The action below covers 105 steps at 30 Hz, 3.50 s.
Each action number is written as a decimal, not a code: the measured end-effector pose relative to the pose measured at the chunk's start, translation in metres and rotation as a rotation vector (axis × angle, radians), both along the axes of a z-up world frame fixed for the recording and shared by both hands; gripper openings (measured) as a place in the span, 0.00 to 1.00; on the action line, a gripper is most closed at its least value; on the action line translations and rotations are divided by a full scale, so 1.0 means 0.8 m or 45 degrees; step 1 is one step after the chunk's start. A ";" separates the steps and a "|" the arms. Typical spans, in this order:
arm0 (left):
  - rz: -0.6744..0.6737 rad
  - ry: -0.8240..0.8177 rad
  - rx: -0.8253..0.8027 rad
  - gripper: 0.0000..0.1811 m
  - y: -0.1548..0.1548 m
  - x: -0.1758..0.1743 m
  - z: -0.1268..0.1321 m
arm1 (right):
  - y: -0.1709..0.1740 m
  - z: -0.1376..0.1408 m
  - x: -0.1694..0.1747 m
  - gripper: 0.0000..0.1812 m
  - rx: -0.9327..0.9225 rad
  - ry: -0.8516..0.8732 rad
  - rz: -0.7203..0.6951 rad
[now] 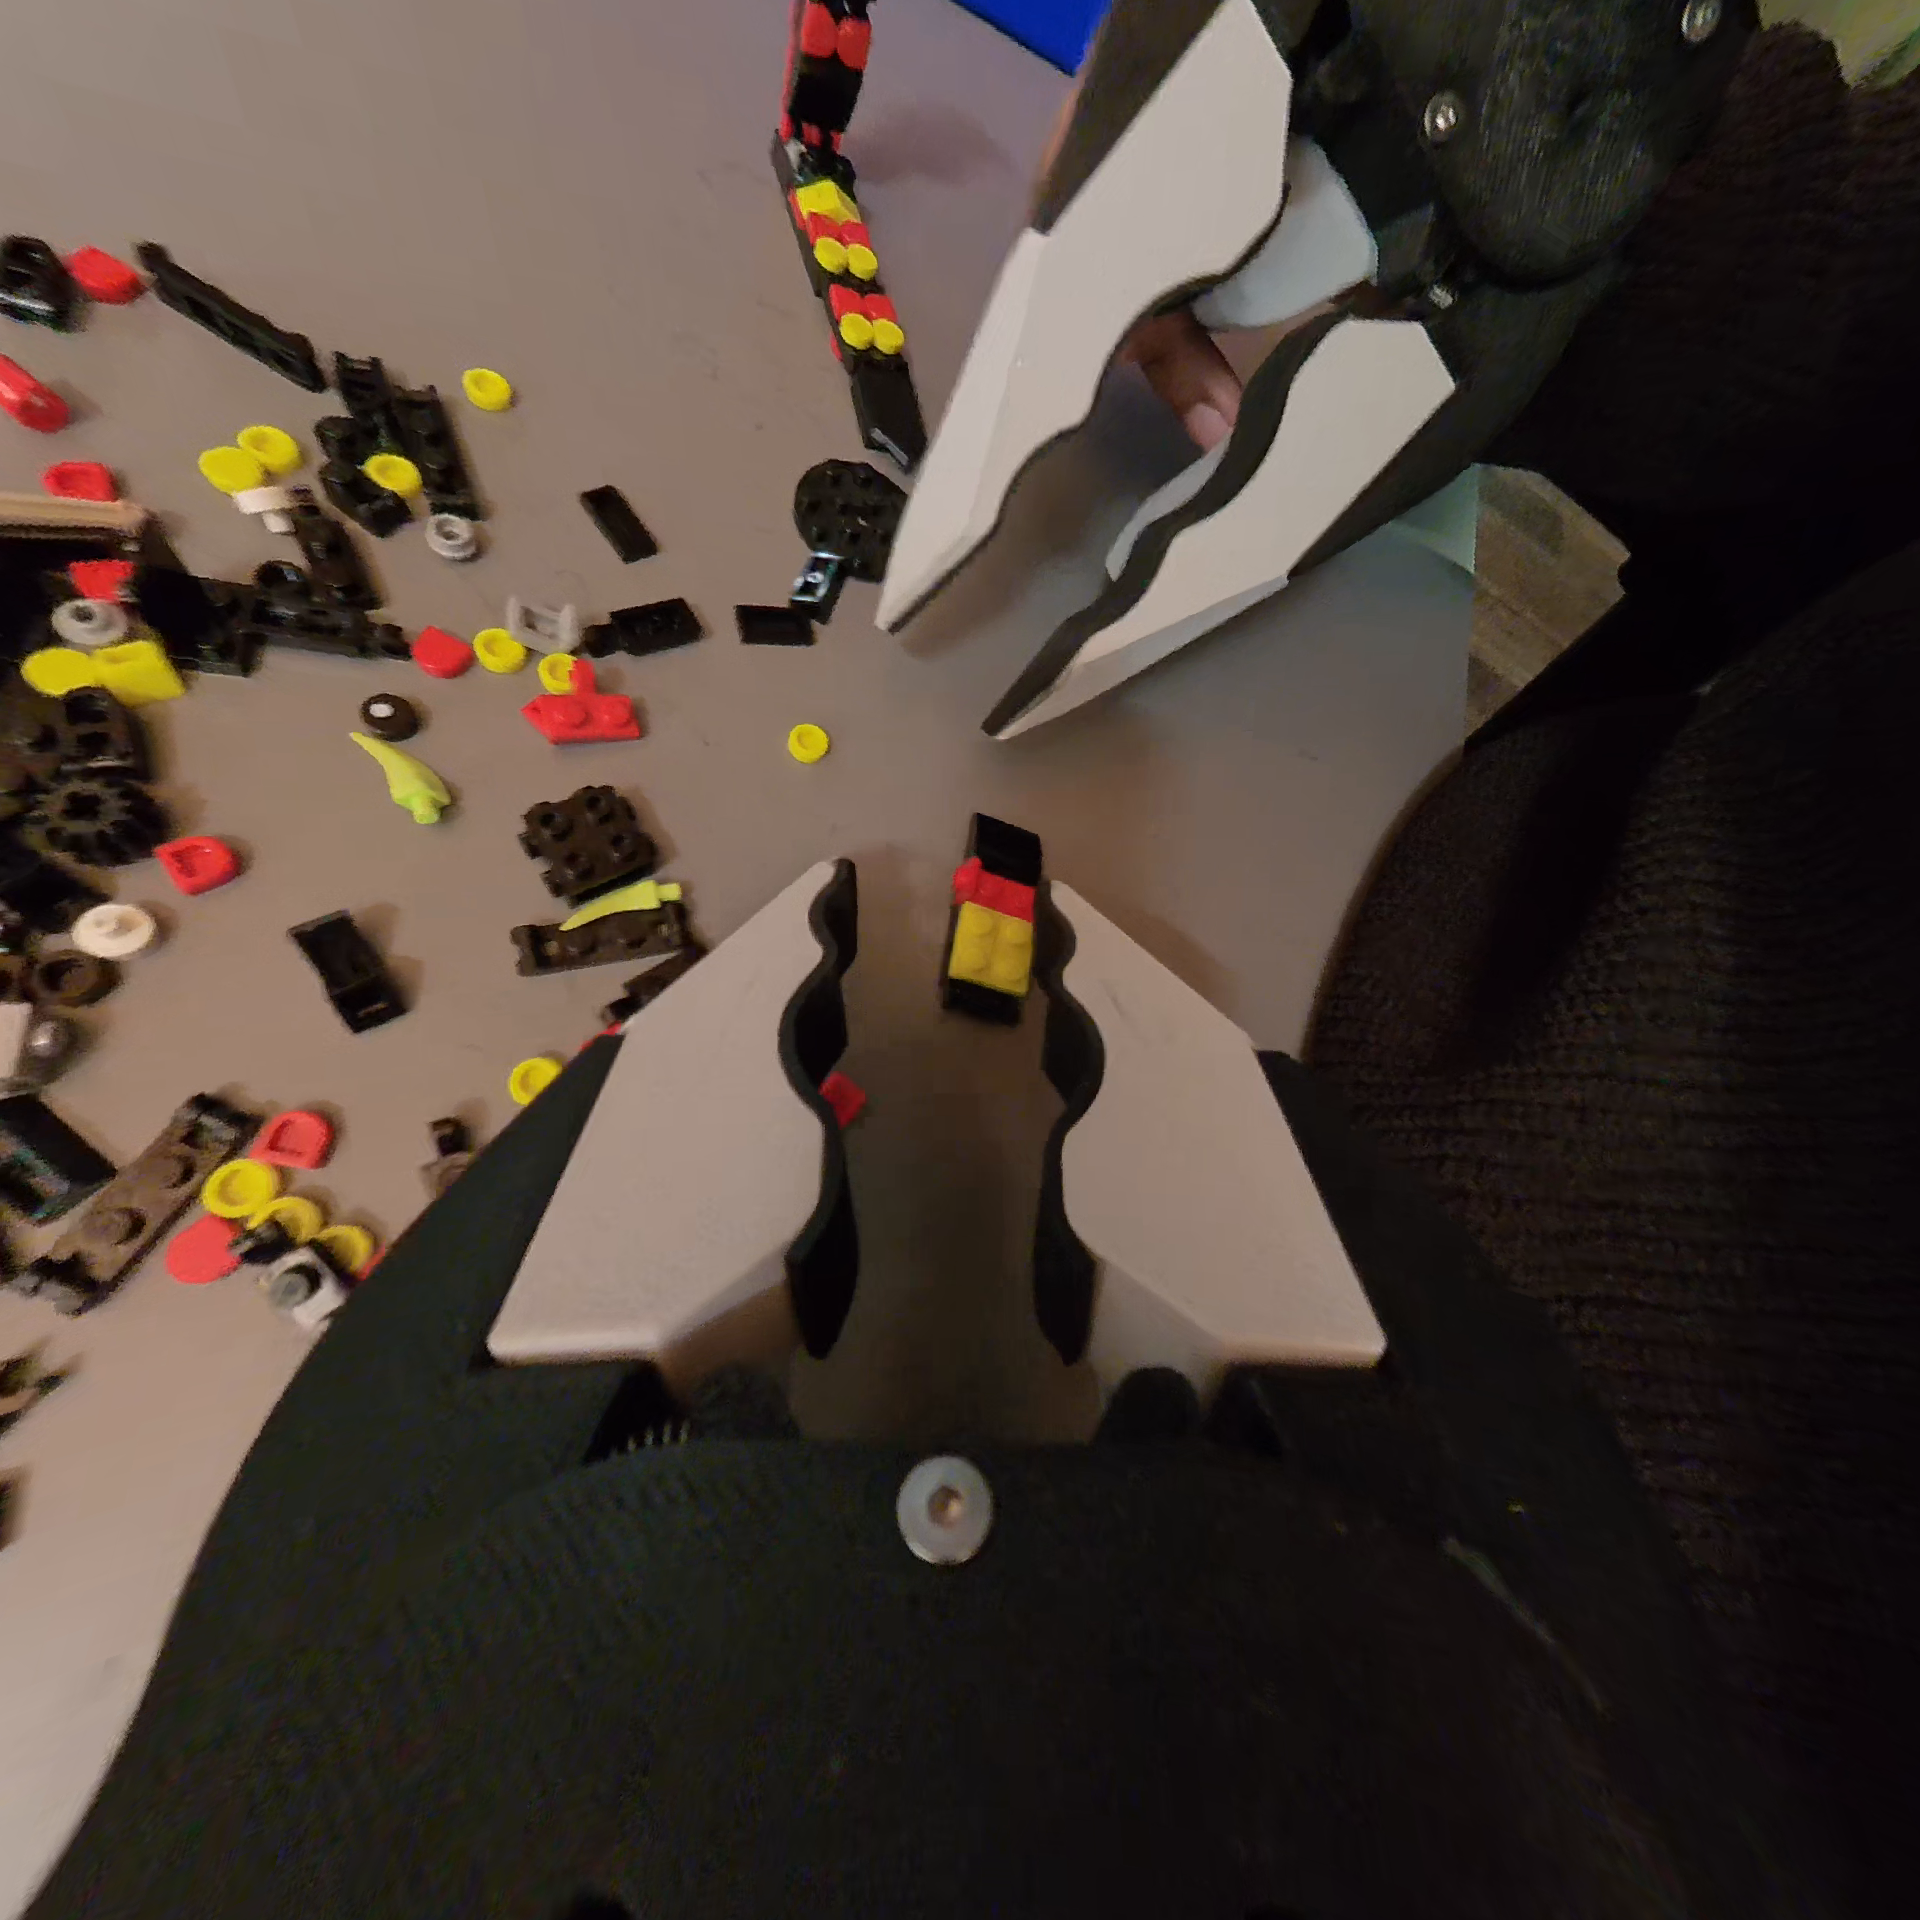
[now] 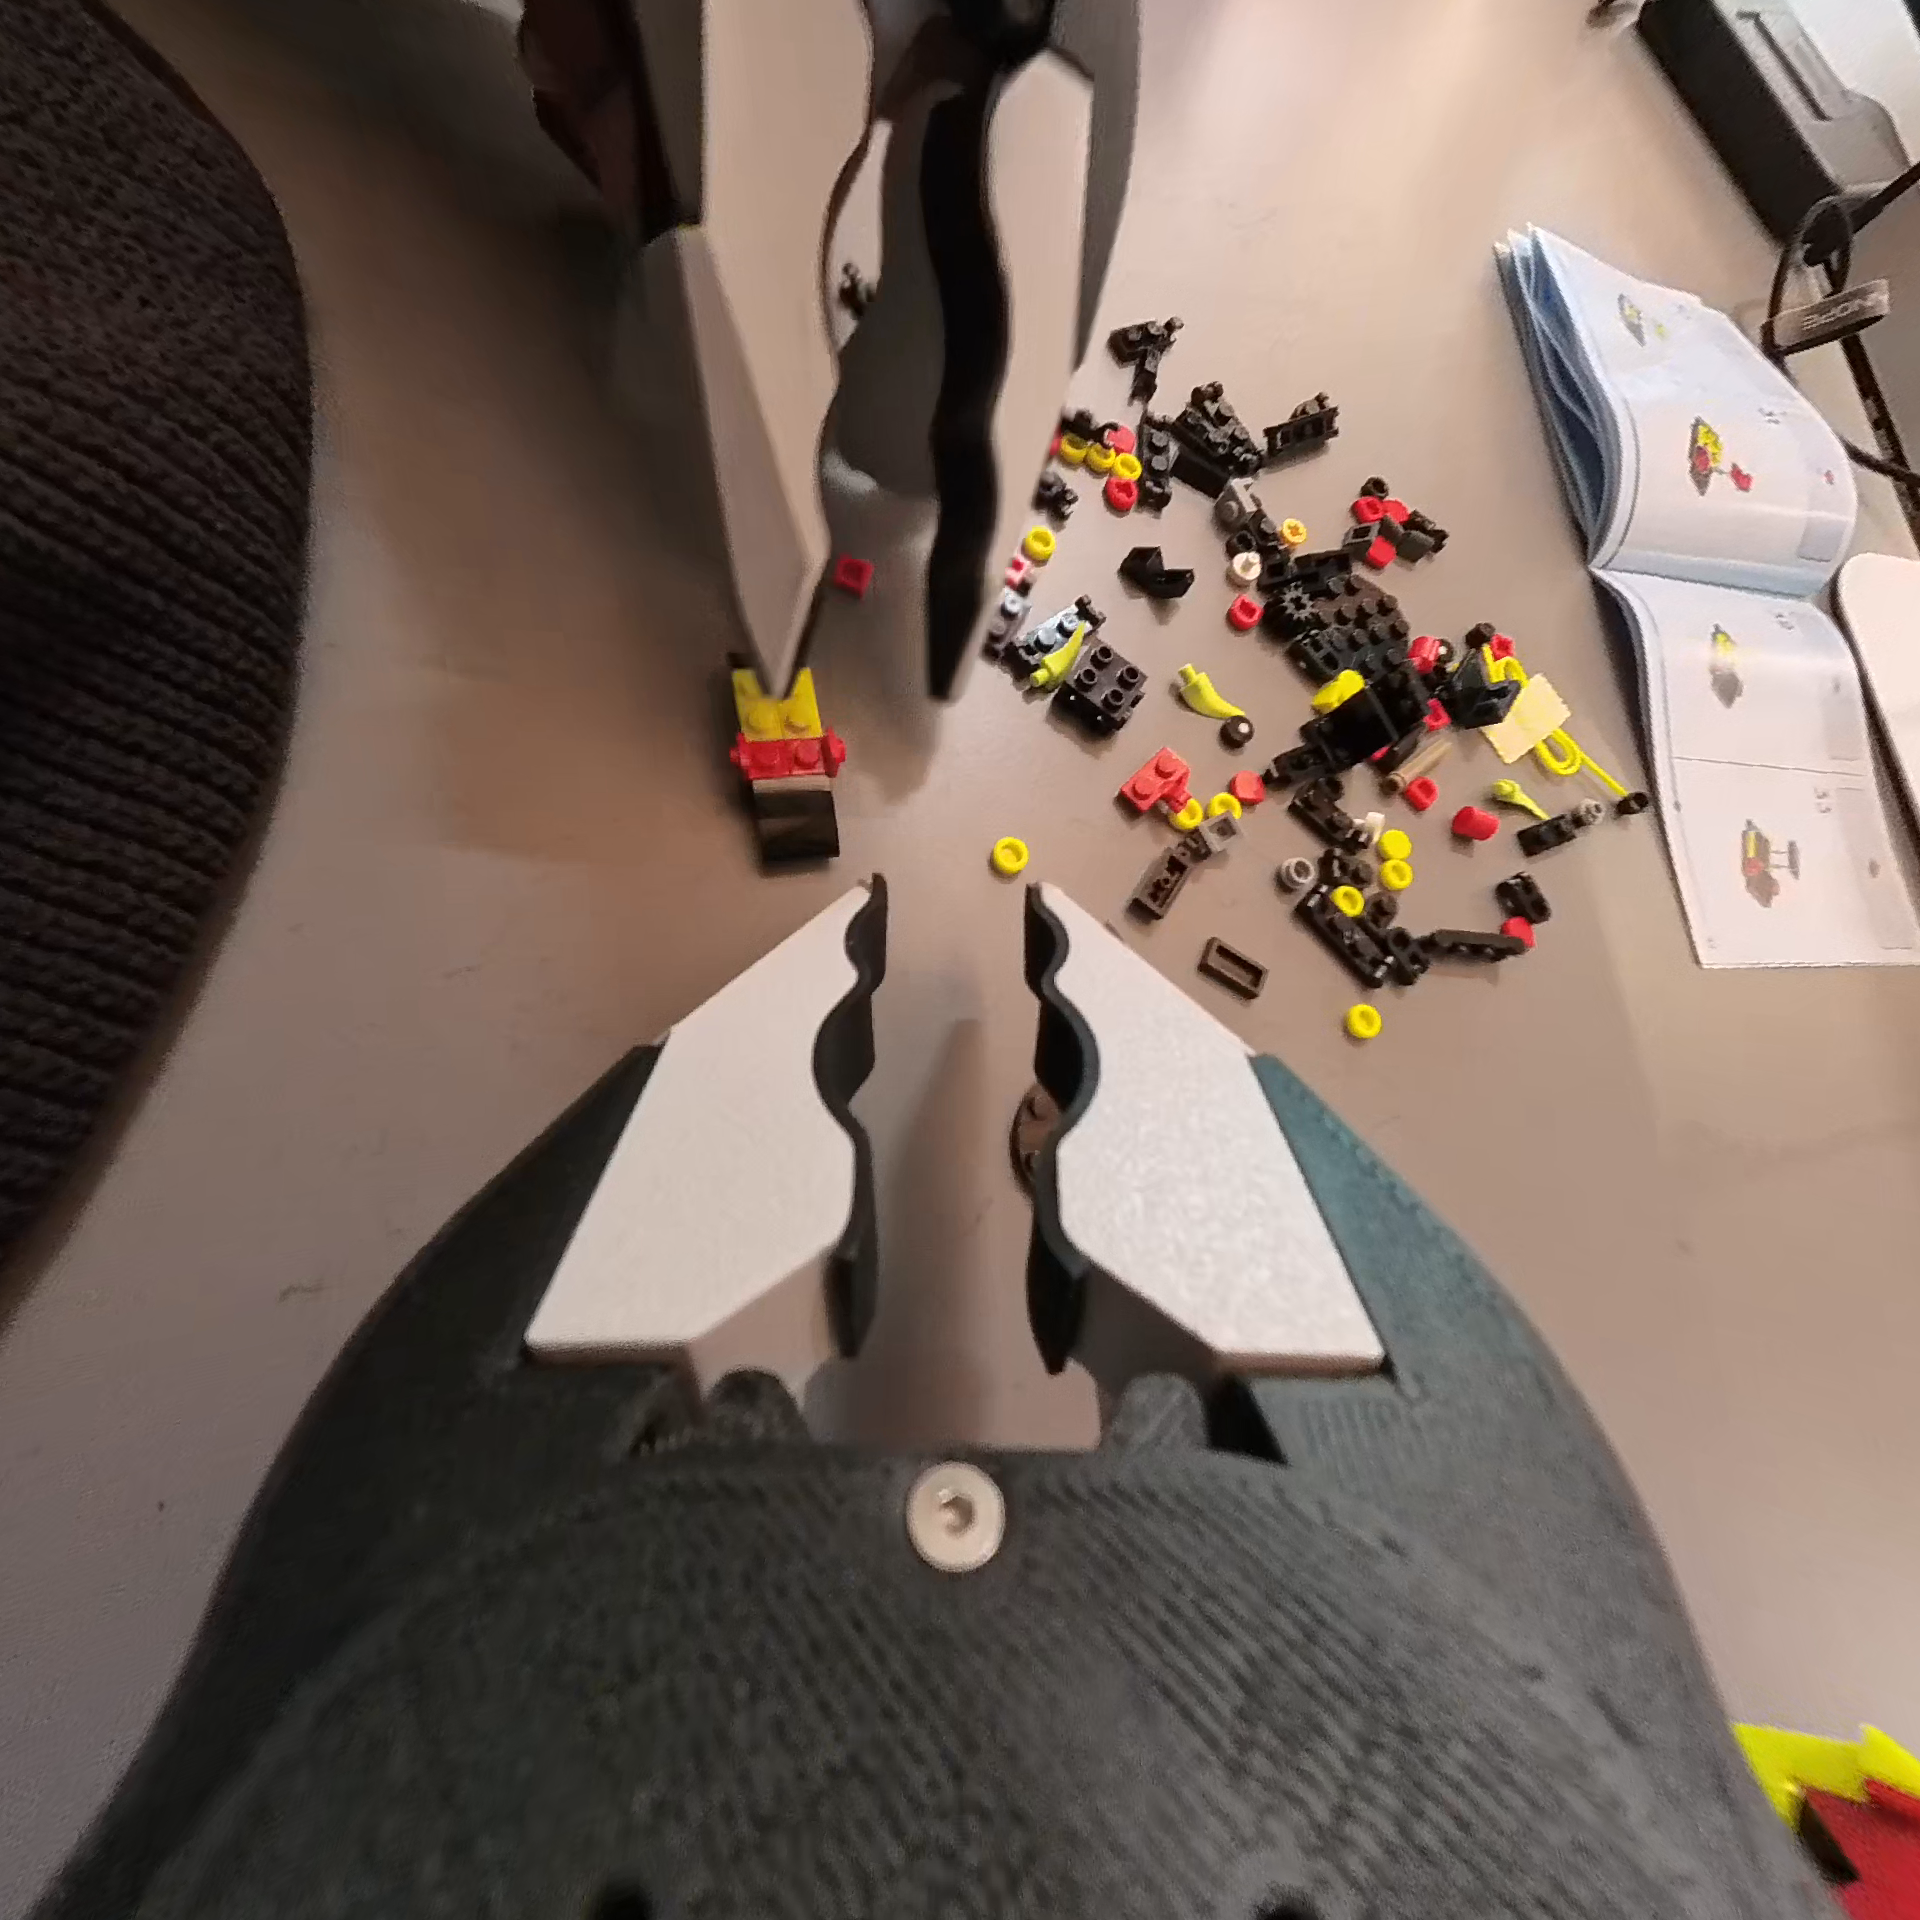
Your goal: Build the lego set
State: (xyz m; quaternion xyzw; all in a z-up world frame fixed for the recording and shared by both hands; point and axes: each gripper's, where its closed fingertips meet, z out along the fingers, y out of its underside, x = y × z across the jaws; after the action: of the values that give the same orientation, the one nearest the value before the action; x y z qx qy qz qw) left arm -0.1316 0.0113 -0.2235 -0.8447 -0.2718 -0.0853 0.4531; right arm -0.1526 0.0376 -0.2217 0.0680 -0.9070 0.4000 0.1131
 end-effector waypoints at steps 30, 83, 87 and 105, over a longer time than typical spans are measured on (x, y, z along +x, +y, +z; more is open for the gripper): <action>0.522 0.094 -0.092 0.07 -0.113 -0.104 0.002 | 0.002 -0.007 0.000 0.14 0.031 -0.014 -0.001; 0.523 0.226 -0.171 0.00 -0.128 -0.112 -0.002 | 0.020 0.034 -0.060 0.18 -0.172 0.058 -0.351; 0.535 0.106 -0.116 0.03 -0.115 -0.108 -0.009 | 0.019 0.031 -0.058 0.17 -0.167 0.037 -0.343; 0.612 -0.013 -0.100 0.02 -0.119 -0.110 -0.015 | 0.016 0.027 -0.052 0.17 -0.146 0.040 -0.304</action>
State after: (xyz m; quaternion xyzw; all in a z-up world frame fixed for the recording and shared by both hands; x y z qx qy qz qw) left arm -0.2198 -0.0841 -0.2355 -0.7723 -0.4703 0.0313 0.4259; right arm -0.1940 0.0501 -0.1998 -0.0408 -0.8825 0.4336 0.1778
